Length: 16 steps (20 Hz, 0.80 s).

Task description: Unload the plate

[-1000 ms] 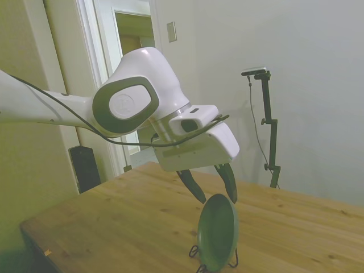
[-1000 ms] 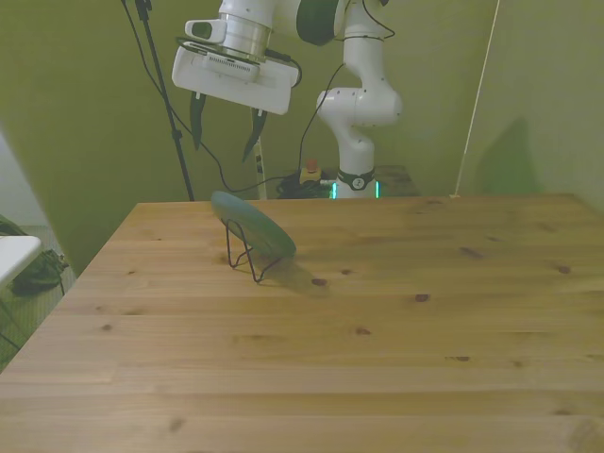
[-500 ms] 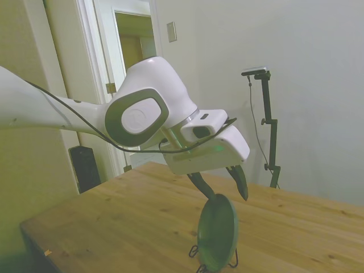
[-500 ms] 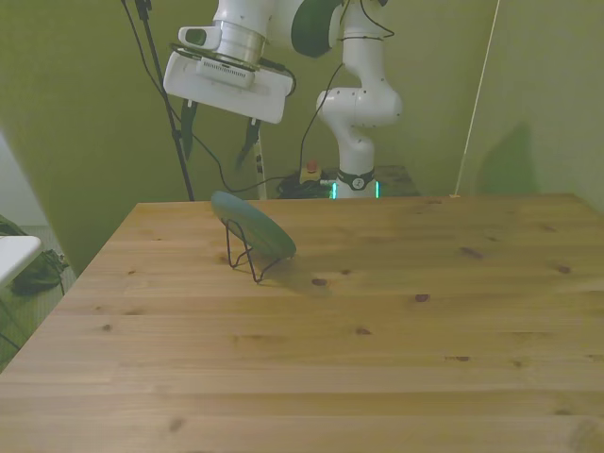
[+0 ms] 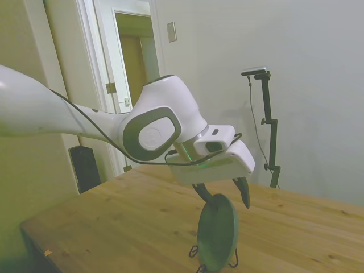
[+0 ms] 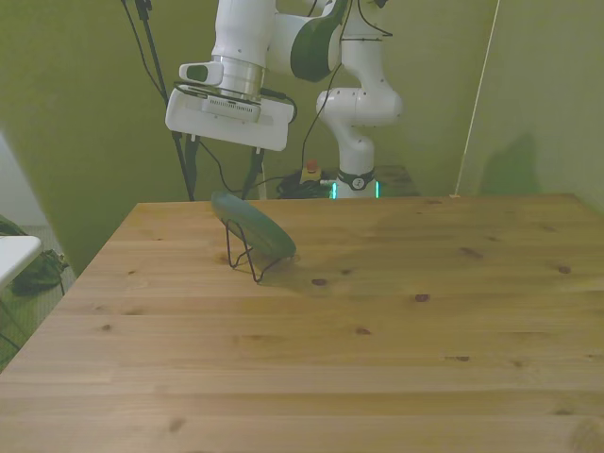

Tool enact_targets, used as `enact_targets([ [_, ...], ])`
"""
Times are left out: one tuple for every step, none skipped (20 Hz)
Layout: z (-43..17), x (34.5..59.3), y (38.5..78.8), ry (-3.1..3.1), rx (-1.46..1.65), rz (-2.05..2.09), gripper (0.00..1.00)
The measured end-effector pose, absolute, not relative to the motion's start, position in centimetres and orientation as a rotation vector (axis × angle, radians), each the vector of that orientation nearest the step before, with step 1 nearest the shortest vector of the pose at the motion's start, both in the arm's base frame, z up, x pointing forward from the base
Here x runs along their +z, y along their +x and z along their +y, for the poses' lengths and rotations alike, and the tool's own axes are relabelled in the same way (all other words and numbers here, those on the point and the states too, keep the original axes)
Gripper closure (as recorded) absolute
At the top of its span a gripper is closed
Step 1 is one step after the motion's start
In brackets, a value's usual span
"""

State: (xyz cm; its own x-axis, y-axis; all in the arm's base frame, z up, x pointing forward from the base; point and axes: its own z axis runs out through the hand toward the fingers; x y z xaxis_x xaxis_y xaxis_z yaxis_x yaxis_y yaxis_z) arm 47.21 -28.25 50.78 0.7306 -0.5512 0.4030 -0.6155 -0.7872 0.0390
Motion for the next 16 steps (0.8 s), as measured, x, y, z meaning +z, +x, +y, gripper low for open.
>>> enact_targets([
  [-28.3,50.6,47.3,2.763,0.562,-0.932,1.00],
  [-28.4,50.5,47.4,2.765,0.560,-0.920,1.00],
  [-28.5,50.4,47.4,2.768,0.557,-0.902,1.00],
  [-28.6,50.3,47.4,2.771,0.558,-0.883,1.00],
  [-28.7,50.3,47.4,2.771,0.563,-0.866,1.00],
  [-28.9,50.3,47.4,2.772,0.568,-0.846,1.00],
  [-29.0,50.4,47.3,2.773,0.572,-0.830,1.00],
  [-29.1,50.4,47.3,2.772,0.578,-0.817,1.00],
  [-29.1,50.3,47.3,2.773,0.580,-0.805,1.00],
  [-29.2,50.2,47.2,2.775,0.578,-0.797,1.00],
  [-29.2,50.1,47.1,2.778,0.575,-0.791,1.00],
  [-29.2,49.9,47.1,2.781,0.572,-0.788,1.00],
  [-29.2,49.8,47.0,2.782,0.571,-0.786,1.00],
  [-29.2,49.7,47.0,2.782,0.574,-0.782,1.00],
  [-29.2,49.6,47.0,2.782,0.578,-0.777,1.00],
  [-29.3,49.5,46.9,2.782,0.579,-0.770,1.00],
])
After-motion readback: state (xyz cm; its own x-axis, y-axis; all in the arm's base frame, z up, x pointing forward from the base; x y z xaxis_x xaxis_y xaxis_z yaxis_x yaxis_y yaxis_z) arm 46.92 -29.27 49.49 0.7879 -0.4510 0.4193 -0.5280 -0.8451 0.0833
